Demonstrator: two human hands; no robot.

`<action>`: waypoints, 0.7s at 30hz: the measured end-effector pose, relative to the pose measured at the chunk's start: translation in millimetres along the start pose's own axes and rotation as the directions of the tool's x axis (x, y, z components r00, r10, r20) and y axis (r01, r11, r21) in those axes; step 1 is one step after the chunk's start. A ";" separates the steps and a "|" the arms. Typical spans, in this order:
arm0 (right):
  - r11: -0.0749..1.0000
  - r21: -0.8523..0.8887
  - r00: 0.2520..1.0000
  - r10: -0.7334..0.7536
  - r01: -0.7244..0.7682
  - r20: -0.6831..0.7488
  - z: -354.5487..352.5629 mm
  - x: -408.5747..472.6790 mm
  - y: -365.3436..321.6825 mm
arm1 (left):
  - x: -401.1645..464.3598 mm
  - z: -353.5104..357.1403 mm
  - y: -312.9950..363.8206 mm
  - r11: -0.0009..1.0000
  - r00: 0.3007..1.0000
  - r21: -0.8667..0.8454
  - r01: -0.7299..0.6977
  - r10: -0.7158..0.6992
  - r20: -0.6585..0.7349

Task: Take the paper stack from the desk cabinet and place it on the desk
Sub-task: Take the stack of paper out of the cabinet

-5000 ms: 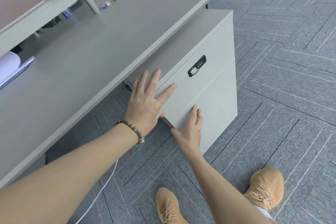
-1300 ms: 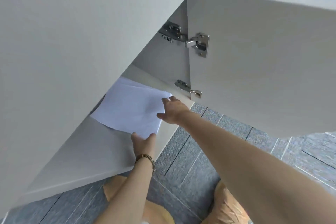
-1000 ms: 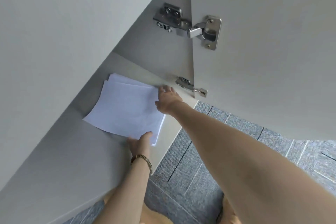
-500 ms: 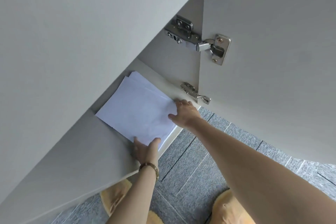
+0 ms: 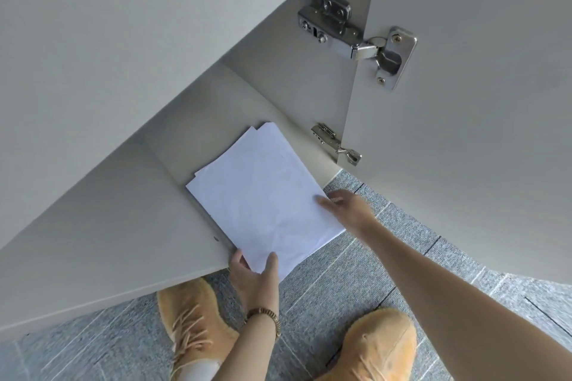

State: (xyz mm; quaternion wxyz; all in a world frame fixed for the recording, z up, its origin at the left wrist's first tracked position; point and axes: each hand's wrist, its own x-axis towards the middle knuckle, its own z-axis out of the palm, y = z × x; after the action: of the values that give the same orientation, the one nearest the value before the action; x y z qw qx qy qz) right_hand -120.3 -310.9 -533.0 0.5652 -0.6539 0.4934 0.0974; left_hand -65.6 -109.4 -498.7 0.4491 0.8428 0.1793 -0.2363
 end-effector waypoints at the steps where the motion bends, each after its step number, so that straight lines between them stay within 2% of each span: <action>1: 1.000 -0.007 1.000 0.015 -0.015 0.025 1.7 3.8 -2.7 | -0.9 2.6 3.3 1.000 1.000 0.003 0.016 -0.016 -0.025; 4: 1.000 -0.029 0.997 0.004 -0.002 0.079 7.3 9.4 -6.9 | 2.6 12.5 6.0 0.997 0.990 -0.002 0.081 -0.081 -0.117; 8: 0.999 0.050 0.989 0.011 -0.018 0.145 1.7 3.5 -3.5 | 9.1 11.5 7.3 0.971 0.966 -0.118 0.207 -0.222 -0.133; 11: 0.994 -0.014 0.964 0.106 -0.106 0.246 -13.3 -2.8 -0.1 | 17.2 2.5 5.7 0.935 0.951 -0.179 0.305 -0.311 -0.004; 14: 0.981 -0.104 0.944 0.187 -0.165 0.273 -22.0 -8.3 0.0 | 17.8 -7.3 3.2 0.942 0.942 -0.136 0.308 -0.282 0.183; 16: 0.981 -0.096 0.943 0.190 -0.170 0.271 -20.5 -14.7 -1.6 | 15.5 -11.1 3.1 0.946 0.930 -0.130 0.297 -0.257 0.262; 21: 0.992 -0.061 0.966 0.122 -0.111 0.228 -8.8 -32.9 -2.4 | 5.4 -19.0 2.8 0.971 0.931 -0.058 0.230 -0.202 0.303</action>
State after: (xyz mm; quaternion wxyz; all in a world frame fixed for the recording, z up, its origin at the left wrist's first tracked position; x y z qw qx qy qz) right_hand -138.6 -301.0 -505.9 0.5966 -0.6211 0.4593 0.2177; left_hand -55.2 -94.4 -490.7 0.4805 0.7515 0.2126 -0.3989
